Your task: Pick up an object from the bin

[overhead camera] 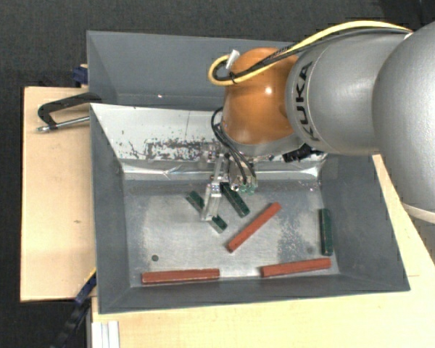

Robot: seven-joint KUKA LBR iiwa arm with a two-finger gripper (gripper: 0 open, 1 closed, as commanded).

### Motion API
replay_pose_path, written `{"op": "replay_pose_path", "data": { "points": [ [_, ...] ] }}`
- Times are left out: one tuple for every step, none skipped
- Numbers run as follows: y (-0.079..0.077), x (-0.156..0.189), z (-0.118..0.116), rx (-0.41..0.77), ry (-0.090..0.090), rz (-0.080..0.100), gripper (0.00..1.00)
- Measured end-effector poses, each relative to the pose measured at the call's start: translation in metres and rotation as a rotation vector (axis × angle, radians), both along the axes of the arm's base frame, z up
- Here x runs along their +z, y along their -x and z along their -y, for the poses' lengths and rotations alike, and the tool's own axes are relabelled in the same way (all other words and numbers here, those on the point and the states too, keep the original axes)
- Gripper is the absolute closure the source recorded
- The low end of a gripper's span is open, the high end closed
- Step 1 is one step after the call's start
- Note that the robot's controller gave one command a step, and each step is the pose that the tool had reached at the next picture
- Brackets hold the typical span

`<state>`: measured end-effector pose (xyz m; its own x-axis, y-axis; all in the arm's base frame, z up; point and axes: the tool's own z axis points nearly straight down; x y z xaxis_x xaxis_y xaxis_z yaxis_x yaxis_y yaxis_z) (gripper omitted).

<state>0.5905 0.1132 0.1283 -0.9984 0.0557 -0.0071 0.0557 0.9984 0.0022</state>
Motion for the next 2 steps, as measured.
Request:
{"op": "replay_pose_path", "data": {
  "points": [
    [0.013,-0.0588,0.0045,-0.149,0.0,-0.007,0.0],
    [0.0126,-0.0574,-0.0003,-0.107,-0.001,-0.004,1.0]
  ]
}}
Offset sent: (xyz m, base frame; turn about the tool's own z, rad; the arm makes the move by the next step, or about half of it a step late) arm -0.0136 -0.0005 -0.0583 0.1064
